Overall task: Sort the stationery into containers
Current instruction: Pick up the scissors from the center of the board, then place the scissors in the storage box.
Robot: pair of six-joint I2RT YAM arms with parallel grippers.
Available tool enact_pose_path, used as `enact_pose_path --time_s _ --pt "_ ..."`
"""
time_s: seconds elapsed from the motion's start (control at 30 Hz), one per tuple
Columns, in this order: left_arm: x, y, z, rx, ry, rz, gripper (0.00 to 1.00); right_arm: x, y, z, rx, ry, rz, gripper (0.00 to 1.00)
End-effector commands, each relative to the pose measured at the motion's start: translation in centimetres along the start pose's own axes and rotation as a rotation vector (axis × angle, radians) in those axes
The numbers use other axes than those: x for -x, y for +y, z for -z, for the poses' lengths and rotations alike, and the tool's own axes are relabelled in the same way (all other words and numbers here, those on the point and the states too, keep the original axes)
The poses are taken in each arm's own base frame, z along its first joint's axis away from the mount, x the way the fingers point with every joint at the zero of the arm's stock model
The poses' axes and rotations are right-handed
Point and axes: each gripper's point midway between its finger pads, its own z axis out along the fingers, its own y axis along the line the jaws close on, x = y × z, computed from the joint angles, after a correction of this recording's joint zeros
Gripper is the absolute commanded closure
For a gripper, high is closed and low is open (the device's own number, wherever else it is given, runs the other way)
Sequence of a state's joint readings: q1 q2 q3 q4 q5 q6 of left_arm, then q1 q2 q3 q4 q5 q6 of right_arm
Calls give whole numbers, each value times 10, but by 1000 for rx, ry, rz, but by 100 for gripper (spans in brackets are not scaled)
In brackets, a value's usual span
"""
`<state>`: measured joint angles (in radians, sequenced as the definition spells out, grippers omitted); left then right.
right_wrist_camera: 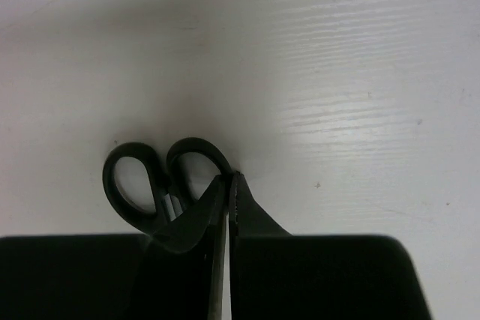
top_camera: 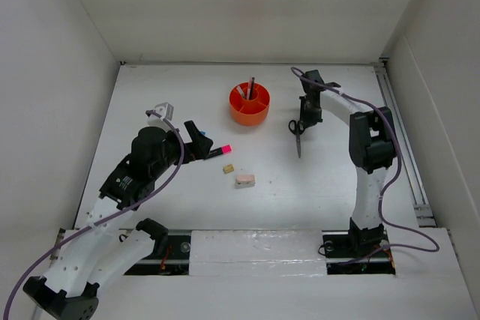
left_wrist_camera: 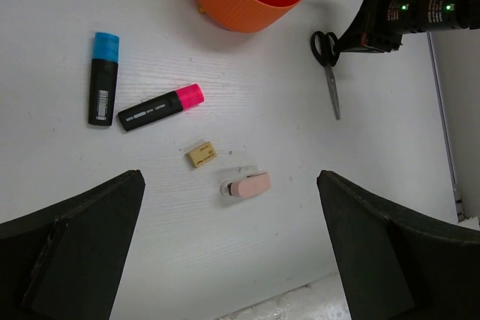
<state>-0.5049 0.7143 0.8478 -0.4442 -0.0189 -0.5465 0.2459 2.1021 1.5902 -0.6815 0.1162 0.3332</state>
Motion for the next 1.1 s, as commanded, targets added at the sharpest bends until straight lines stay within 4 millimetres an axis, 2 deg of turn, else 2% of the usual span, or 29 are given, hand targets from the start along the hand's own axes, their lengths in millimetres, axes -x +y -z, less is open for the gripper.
enact_pose_path --time_s 0.0,0.07,0.17,0.2,0.27,0.3,0.33,0.4,0.43,0.47,0.5,0.53,0.57,0.6,0.63,0.73,0.77,0.8,0.87,0.9,0.93,1.03,1.07 --pt "18 -14 8 -58 -63 -9 0 -15 7 0 -26 54 58 98" --pt "18 -14 8 -58 -63 -9 0 -20 3 -1 -37 60 59 100" --pt "20 -16 8 -64 -71 -9 0 -13 5 4 -19 12 52 100" --pt "18 -18 8 -74 -64 -9 0 -18 4 3 -19 11 40 100" --pt "13 -22 3 -97 -28 -21 0 -4 9 16 14 -70 -9 100" --pt "12 -26 2 -112 -12 -22 0 -12 7 17 16 -73 -21 100" --pt "12 -31 -2 -127 4 -23 0 6 12 37 56 -164 -65 100" --pt "7 -46 -4 -202 42 -17 0 10 19 56 118 -220 -96 100" --pt "10 -54 -2 -238 39 -8 0 1 23 61 140 -222 -99 100" --pt "10 -61 -7 -279 32 -1 0 4 29 83 169 -263 -89 100" --pt "7 -71 -4 -340 47 3 0 6 35 94 170 -294 -92 100" --pt "8 -77 -4 -376 44 11 0 -3 52 104 187 -309 -60 100" --pt "9 -83 -4 -407 42 27 0 -8 60 113 197 -322 -40 100" --pt "11 -89 -6 -443 27 30 0 -8 70 134 236 -366 -48 100" --pt "12 -96 -2 -484 30 22 0 -20 89 147 271 -376 -15 100" --pt "7 -105 -9 -542 56 21 0 -26 113 184 339 -457 -33 100" --pt "8 -109 -7 -561 54 26 0 -38 129 195 370 -464 -11 100" --pt "4 -108 -11 -563 69 26 0 -39 136 207 394 -488 -23 100" --pt "4 -110 -13 -575 71 23 0 -51 156 220 439 -502 -27 100" --pt "-2 -108 -17 -570 92 26 0 -49 161 231 461 -525 -40 100" --pt "-2 -108 -17 -571 90 17 0 -52 164 233 464 -527 -43 100" --pt "-5 -105 -19 -566 94 7 0 -53 186 260 539 -556 -26 100" --pt "-7 -104 -19 -561 101 8 0 -57 193 261 549 -542 -9 100"
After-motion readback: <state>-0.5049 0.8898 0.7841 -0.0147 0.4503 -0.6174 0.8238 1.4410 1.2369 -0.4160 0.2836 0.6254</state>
